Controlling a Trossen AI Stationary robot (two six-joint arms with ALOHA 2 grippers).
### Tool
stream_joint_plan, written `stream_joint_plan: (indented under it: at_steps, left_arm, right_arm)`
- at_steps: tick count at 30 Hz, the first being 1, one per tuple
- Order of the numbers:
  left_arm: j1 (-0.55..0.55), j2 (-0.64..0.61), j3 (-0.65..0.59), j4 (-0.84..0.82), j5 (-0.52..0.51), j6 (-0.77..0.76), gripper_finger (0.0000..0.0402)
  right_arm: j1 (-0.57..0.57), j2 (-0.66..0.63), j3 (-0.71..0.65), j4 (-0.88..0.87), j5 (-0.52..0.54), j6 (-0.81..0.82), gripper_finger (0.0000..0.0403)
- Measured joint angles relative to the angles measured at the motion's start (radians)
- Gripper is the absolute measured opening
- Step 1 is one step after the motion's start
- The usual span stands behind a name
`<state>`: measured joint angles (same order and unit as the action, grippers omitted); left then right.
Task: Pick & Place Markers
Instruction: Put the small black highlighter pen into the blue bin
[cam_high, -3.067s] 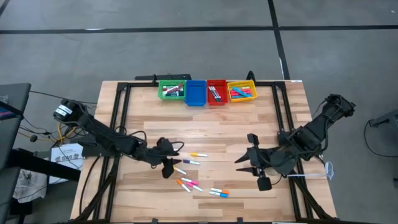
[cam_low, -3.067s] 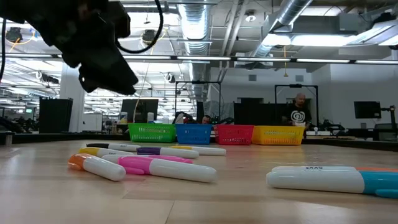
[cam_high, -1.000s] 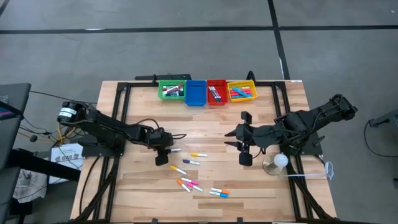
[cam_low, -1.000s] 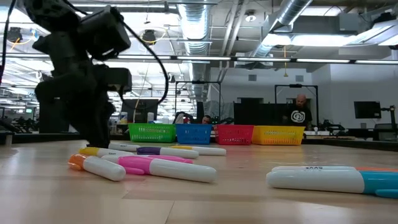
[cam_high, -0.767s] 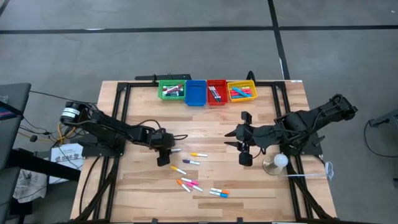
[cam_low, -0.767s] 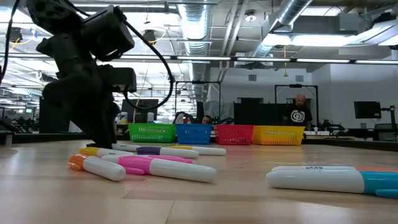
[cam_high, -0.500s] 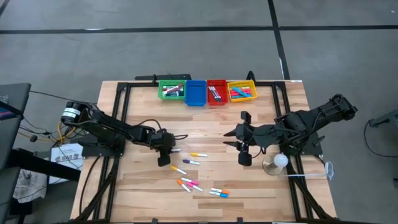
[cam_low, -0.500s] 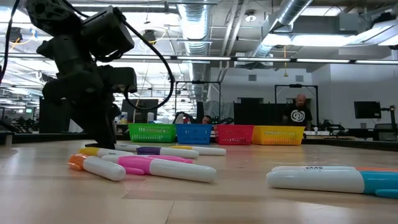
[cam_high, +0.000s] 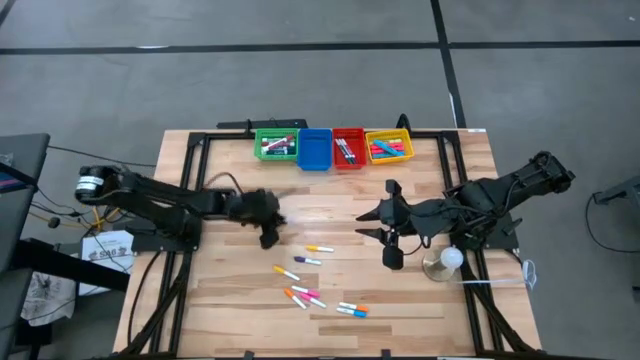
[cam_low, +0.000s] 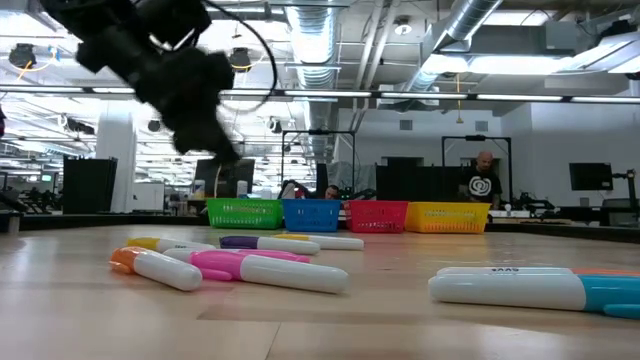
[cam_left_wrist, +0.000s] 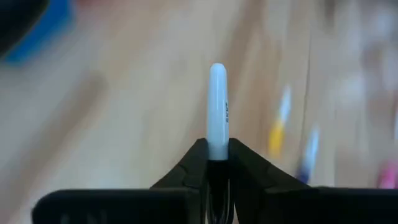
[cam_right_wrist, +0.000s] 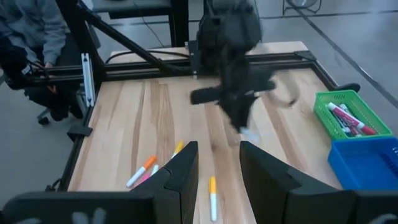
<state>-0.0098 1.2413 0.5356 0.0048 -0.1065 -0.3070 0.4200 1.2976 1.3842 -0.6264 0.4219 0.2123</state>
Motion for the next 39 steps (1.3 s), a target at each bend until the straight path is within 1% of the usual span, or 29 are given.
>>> stream_joint_plan:
  at_steps: [5, 8, 12, 16, 19, 23, 27, 34, 39]
  left_arm:
    - [0.169, -0.081, 0.0, 0.212, 0.003, -0.014, 0.0043]
    - [0.29, -0.083, 0.005, 0.338, 0.078, -0.014, 0.0044]
    - [0.437, -0.018, 0.056, 0.364, 0.185, -0.008, 0.0041]
    - [0.532, 0.12, 0.142, 0.386, 0.292, 0.019, 0.0042]
    - [0.568, 0.238, 0.23, 0.395, 0.343, 0.028, 0.0042]
    - [0.596, 0.377, 0.329, 0.397, 0.346, 0.036, 0.0044]
    - [0.625, 0.47, 0.376, 0.396, 0.328, 0.007, 0.005]
    - [0.656, 0.521, 0.385, 0.397, 0.319, 0.015, 0.0054]
    - [0.648, 0.522, 0.385, 0.404, 0.321, 0.025, 0.0076]
  right_arm:
    - [-0.004, 0.0, 0.0, 0.028, 0.011, -0.001, 0.0107]
    - [-0.004, 0.0, 0.0, 0.033, 0.052, -0.002, 0.0107]
    - [-0.019, 0.0, 0.0, 0.032, 0.114, -0.002, 0.0107]
    - [-0.062, 0.0, 0.0, 0.033, 0.168, -0.002, 0.0107]
    - [-0.11, 0.0, 0.0, 0.033, 0.187, -0.002, 0.0107]
    - [-0.178, 0.0, 0.0, 0.033, 0.187, -0.002, 0.0107]
    - [-0.233, 0.0, 0.0, 0.033, 0.183, 0.007, 0.0107]
    - [-0.267, 0.0, 0.0, 0.033, 0.154, 0.024, 0.0107]
    - [-0.266, 0.0, 0.0, 0.033, 0.15, 0.024, 0.0107]
